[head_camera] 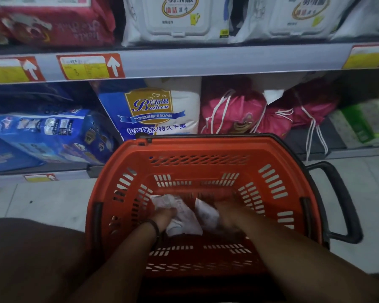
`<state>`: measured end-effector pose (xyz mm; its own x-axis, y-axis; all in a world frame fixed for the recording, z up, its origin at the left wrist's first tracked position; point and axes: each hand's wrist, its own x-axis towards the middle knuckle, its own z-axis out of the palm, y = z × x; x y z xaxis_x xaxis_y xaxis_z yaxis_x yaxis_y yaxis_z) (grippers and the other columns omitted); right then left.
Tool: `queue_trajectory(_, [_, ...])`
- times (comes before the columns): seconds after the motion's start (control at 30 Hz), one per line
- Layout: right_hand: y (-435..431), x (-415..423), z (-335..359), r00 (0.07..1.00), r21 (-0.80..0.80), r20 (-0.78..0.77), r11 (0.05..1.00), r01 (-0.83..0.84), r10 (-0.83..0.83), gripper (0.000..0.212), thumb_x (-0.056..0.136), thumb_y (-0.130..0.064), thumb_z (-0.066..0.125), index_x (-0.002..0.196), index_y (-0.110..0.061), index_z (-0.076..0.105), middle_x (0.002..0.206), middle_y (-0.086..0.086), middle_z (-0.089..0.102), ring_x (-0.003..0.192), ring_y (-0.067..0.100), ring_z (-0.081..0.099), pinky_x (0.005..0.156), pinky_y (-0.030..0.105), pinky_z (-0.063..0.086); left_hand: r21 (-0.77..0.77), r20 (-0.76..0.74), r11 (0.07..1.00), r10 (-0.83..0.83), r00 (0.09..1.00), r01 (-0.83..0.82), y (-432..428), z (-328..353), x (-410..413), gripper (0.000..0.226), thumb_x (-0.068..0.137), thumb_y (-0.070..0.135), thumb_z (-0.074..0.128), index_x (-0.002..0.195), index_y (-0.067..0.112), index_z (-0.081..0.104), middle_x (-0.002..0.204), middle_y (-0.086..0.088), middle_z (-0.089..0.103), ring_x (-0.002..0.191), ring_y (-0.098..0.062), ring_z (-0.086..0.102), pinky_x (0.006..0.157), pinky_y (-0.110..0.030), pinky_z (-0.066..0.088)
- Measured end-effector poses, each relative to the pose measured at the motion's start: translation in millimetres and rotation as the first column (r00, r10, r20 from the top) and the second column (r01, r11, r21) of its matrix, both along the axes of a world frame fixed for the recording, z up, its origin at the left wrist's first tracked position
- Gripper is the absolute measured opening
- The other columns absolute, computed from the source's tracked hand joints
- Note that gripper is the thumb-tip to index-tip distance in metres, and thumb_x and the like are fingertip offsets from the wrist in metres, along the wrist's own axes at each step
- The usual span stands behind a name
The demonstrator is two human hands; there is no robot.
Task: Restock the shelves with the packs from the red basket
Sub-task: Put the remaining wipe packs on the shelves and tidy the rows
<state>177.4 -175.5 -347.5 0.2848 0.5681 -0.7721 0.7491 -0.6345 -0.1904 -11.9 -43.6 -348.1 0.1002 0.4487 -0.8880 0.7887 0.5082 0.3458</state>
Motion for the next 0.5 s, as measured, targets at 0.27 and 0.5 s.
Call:
queue_trajectory(0.27, [1, 26, 121, 0.989, 0.136, -0.056, 0.981, 0.141, -0.135, 0.043, 0.085, -0.041, 0.082, 0.119, -0.017, 0.071, 0.109, -0.002, 0.071, 0.097, 0.019, 0.066, 0.071, 0.027, 0.048, 0.159, 0.148, 0.981, -0.138, 0.979, 0.114, -3, 73, -3, 0.053, 0.097, 0.022, 0.069, 0.145, 0.006, 0.054, 0.146, -0.013, 0.057, 0.133, -0.031, 0.056, 0.108, -0.029, 0.044])
queue_trajectory(0.5, [-39, 2, 247, 0.946, 0.738, 0.308, 0.654, -0.170, -0.102, 0.026, 0.079, -0.045, 0.077, 0.098, -0.031, 0.067, 0.092, -0.012, 0.067, 0.088, 0.016, 0.065, 0.072, 0.035, 0.051, -0.023, 0.447, 0.996, -0.062, 0.892, 0.081, -9, 187, 10, 0.032, 0.095, 0.015, 0.067, 0.121, -0.002, 0.072, 0.113, -0.025, 0.076, 0.113, -0.045, 0.070, 0.106, -0.062, 0.051])
